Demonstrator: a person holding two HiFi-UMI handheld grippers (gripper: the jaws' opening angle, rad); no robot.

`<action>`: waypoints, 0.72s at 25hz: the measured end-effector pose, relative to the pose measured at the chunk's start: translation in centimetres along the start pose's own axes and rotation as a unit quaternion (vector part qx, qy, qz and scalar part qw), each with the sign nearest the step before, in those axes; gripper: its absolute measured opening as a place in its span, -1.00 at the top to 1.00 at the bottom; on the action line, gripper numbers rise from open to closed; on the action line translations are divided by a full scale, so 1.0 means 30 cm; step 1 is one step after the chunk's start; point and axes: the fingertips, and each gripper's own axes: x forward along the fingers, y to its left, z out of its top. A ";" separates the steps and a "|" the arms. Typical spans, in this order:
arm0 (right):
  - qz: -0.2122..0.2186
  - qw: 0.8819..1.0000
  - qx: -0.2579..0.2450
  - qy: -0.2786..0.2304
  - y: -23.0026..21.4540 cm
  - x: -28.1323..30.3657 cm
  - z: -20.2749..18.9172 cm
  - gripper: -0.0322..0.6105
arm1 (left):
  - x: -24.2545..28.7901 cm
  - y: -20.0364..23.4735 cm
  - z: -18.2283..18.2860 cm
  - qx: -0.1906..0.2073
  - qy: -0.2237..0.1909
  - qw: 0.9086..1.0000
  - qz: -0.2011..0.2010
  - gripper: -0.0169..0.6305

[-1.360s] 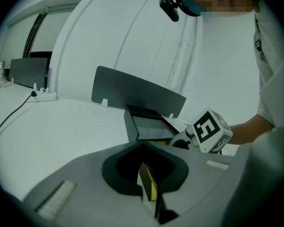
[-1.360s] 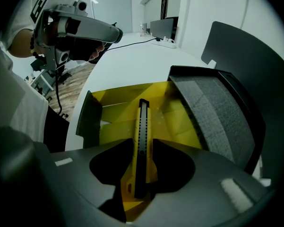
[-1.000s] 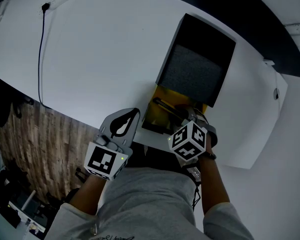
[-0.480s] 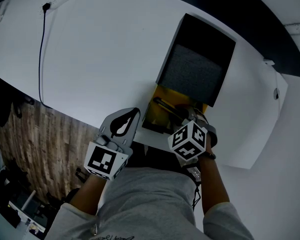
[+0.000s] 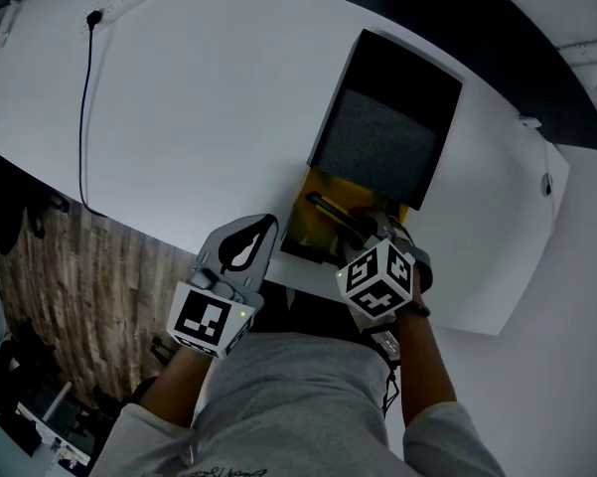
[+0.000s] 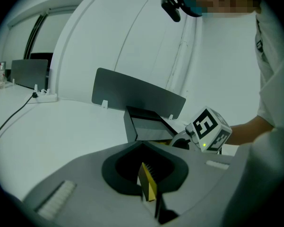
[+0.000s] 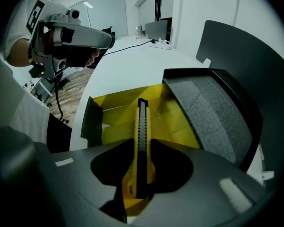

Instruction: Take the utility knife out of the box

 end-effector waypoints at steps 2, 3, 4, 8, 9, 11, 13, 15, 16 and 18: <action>-0.003 1.000 0.003 -0.005 -0.004 -0.009 0.007 0.49 | -0.003 -0.004 0.008 0.001 -0.003 1.000 0.000 0.95; -0.004 1.000 0.005 -0.009 -0.005 -0.015 0.011 0.49 | -0.006 -0.005 0.011 0.002 -0.004 1.000 0.000 0.95; -0.004 1.000 0.007 -0.012 -0.006 -0.021 0.016 0.49 | -0.009 -0.007 0.015 0.002 -0.005 1.000 0.000 0.95; -0.010 0.999 0.015 -0.027 -0.013 -0.056 0.035 0.49 | -0.023 -0.018 0.032 0.007 -0.008 1.000 0.000 0.95; -0.012 0.999 0.017 -0.031 -0.015 -0.066 0.038 0.49 | -0.026 -0.022 0.038 0.008 -0.010 1.000 0.000 0.95; -0.014 0.999 0.022 -0.042 -0.020 -0.086 0.045 0.49 | -0.032 -0.031 0.051 0.011 -0.013 1.000 0.000 0.95; -0.016 0.998 0.028 -0.053 -0.021 -0.106 0.053 0.49 | -0.041 -0.037 0.059 0.014 -0.016 1.000 0.001 0.95; -0.017 0.997 0.033 -0.063 -0.020 -0.127 0.063 0.49 | -0.051 -0.042 0.065 0.018 -0.016 1.000 0.002 0.95; -0.019 0.997 0.035 -0.068 -0.020 -0.137 0.066 0.49 | -0.056 -0.045 0.070 0.019 -0.017 1.000 0.003 0.95; -0.021 0.996 0.040 -0.078 -0.022 -0.158 0.072 0.49 | -0.062 -0.056 0.087 0.025 -0.023 0.999 0.001 0.95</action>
